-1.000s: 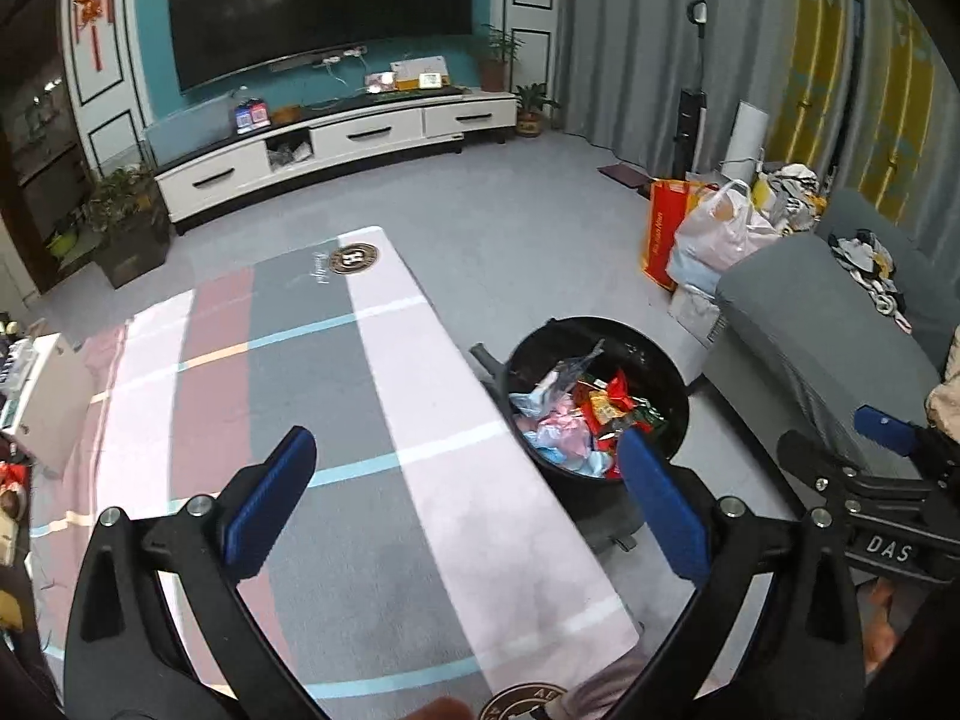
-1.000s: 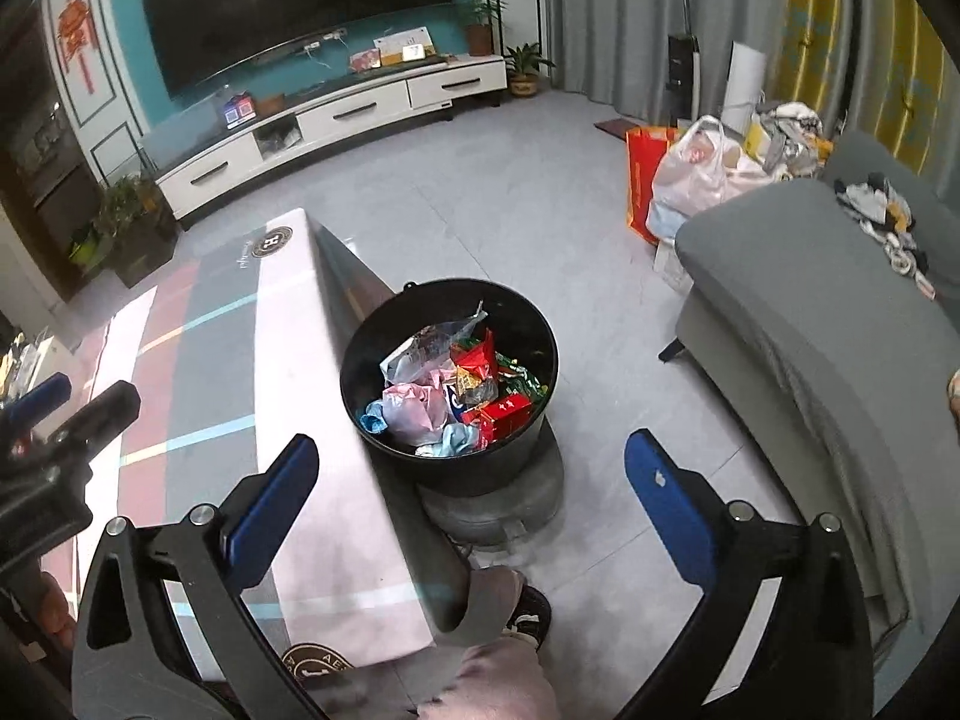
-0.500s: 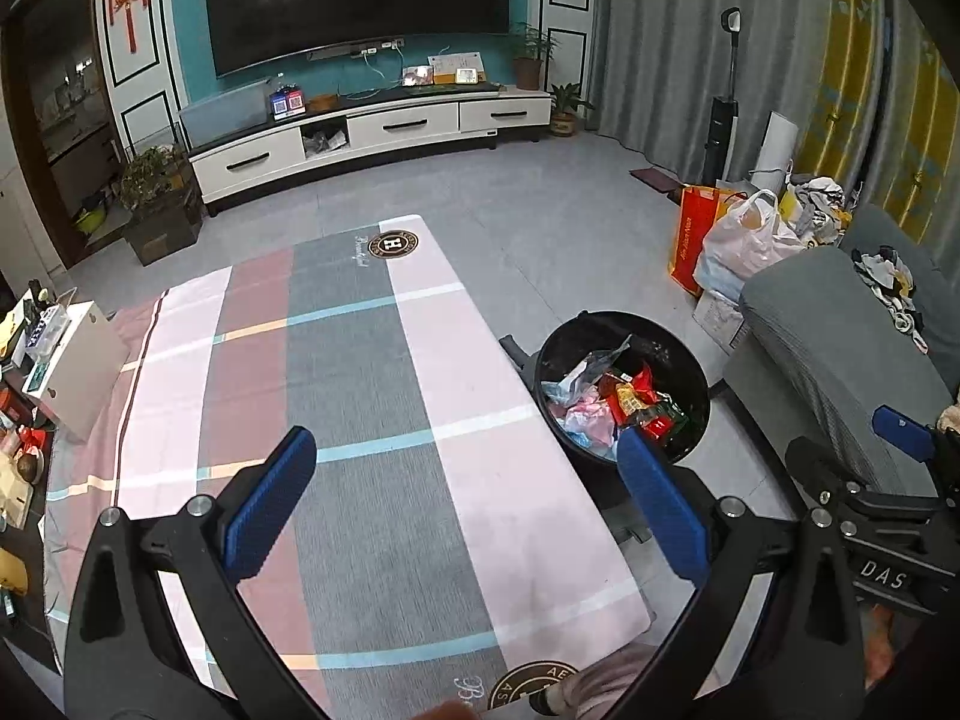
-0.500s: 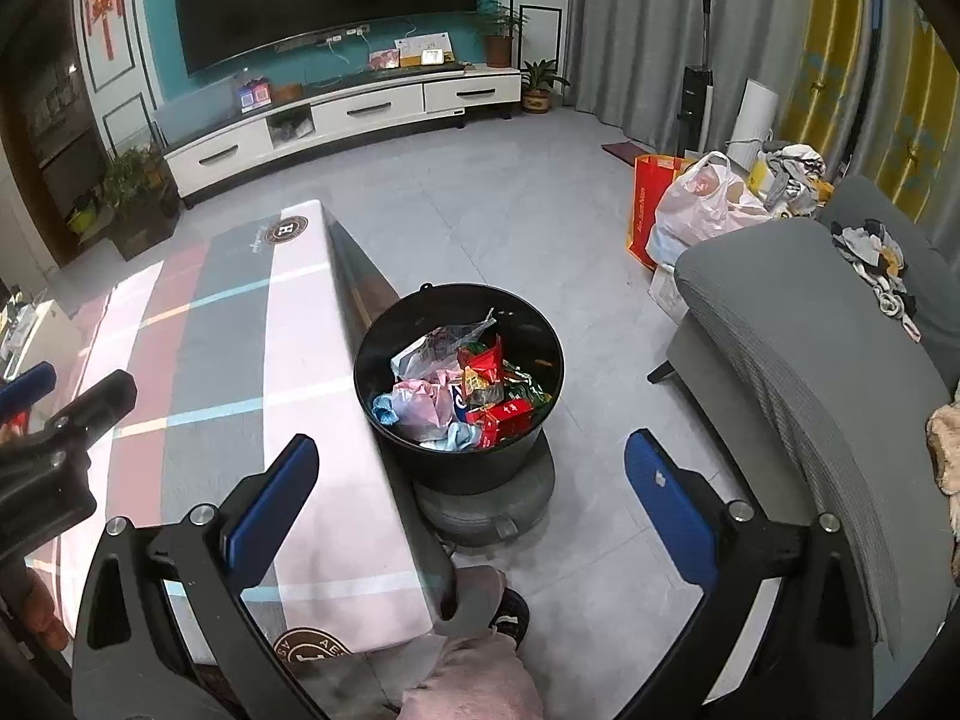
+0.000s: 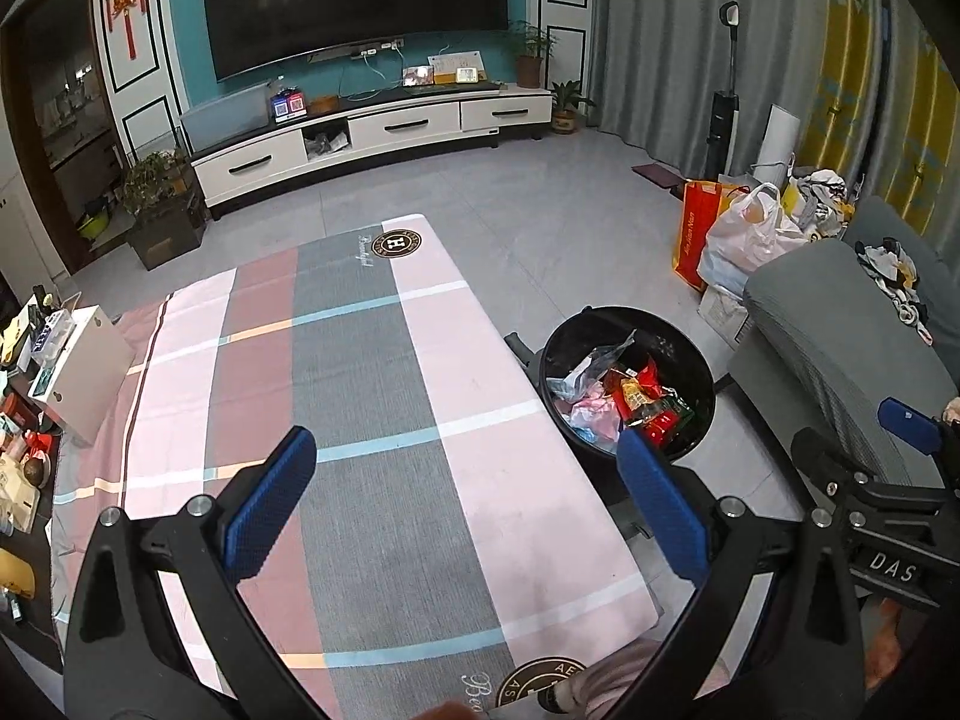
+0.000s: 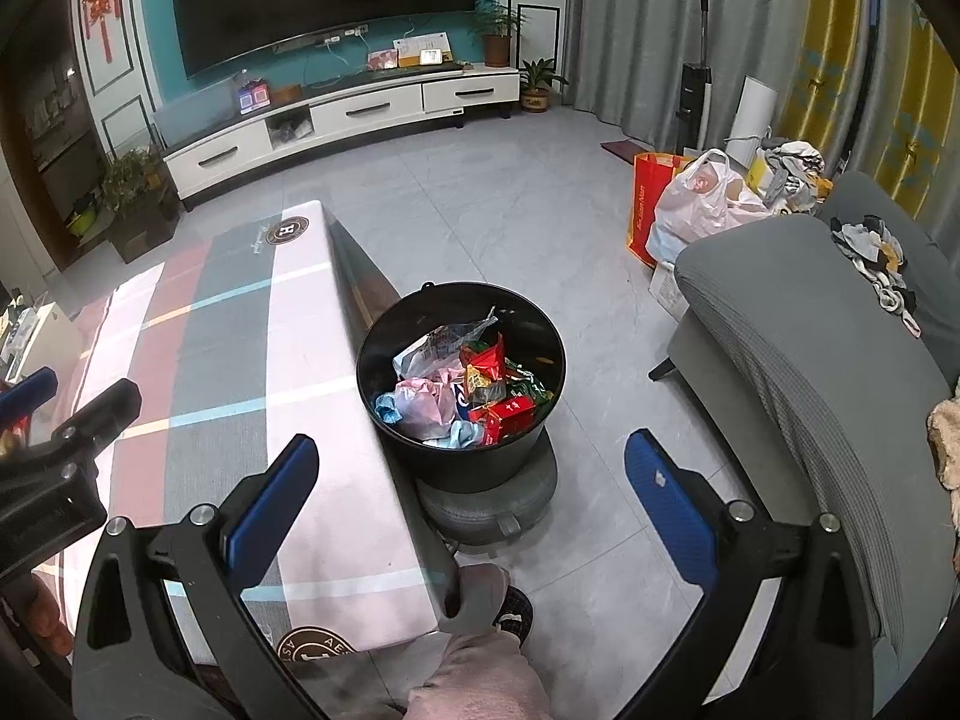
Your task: Collect trash
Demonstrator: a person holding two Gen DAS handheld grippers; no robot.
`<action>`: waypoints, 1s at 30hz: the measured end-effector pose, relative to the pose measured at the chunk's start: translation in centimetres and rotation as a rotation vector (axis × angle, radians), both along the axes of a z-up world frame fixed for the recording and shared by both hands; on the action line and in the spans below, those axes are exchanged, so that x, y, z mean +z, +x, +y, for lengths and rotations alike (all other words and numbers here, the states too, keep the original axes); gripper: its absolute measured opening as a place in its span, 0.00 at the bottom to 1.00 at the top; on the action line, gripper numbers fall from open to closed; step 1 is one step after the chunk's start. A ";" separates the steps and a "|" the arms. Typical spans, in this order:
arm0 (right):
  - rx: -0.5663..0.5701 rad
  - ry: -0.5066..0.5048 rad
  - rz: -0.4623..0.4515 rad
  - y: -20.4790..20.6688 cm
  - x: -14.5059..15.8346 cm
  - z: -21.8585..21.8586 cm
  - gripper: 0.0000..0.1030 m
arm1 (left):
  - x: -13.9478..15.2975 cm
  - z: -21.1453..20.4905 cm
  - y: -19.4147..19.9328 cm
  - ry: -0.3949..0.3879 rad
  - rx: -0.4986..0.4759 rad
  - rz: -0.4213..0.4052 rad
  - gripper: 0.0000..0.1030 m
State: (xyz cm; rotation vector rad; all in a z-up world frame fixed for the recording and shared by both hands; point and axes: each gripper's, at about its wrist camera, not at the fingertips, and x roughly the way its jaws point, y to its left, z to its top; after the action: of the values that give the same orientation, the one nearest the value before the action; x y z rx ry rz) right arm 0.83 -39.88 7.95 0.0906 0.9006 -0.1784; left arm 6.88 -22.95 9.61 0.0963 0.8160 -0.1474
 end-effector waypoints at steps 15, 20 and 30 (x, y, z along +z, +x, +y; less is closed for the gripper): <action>-0.004 0.004 -0.003 0.4 0.2 0.0 0.97 | -0.5 -0.1 0.4 0.006 0.004 0.009 0.97; -0.005 0.010 0.002 0.5 -0.2 -0.2 0.97 | -0.7 -0.2 0.6 0.009 0.001 0.015 0.97; 0.003 0.007 0.005 0.8 -0.3 0.1 0.97 | -0.8 -0.2 0.7 0.010 -0.001 0.018 0.97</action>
State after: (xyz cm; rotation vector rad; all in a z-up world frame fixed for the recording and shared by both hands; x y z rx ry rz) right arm 1.60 -39.81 7.70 0.0950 0.9059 -0.1726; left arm 7.62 -23.17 8.78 0.1052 0.8351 -0.1450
